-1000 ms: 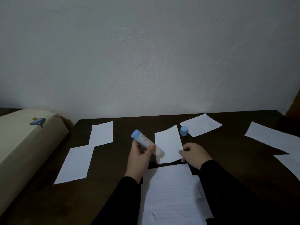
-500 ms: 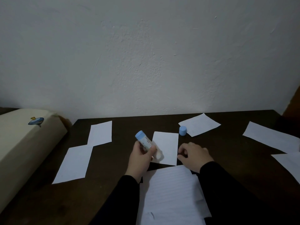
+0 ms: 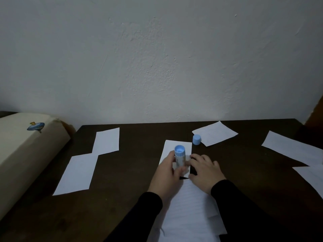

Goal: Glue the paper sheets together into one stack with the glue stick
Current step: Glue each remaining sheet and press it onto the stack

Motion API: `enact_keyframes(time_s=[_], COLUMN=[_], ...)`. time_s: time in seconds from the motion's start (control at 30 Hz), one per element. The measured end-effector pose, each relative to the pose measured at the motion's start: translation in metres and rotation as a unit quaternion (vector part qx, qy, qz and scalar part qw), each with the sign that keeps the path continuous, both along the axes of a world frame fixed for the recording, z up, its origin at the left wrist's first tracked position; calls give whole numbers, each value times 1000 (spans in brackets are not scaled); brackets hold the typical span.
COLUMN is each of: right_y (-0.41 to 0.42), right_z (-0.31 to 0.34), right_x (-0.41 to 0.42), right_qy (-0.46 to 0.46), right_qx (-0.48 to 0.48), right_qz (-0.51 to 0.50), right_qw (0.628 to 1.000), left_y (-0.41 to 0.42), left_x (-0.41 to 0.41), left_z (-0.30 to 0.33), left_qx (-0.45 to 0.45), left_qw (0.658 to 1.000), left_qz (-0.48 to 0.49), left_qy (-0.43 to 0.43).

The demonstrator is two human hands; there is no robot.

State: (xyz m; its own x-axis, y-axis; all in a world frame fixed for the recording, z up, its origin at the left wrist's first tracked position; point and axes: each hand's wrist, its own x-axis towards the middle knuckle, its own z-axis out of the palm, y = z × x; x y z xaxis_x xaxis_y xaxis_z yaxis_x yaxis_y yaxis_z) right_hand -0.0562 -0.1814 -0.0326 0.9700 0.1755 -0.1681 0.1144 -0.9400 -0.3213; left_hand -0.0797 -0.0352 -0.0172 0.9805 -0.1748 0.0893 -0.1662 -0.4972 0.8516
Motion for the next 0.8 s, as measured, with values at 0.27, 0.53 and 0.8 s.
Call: enact_keyframes(time_s=[0.27, 0.53, 0.8], right_y=[3, 2, 2], right_z=[-1, -2, -3], right_x=[-3, -3, -6], right_qy=[-17, -13, -21], right_qx=[-2, -4, -4], right_qz=[-14, -14, -11], right_qw=[1000, 1000, 1000], left_y=[3, 33, 45], left_x=[4, 17, 14], left_z=[-1, 0, 0], left_qx=[60, 95, 5], left_qw=[998, 992, 989], left_qz=[-4, 72, 145], left_qy=[4, 34, -7])
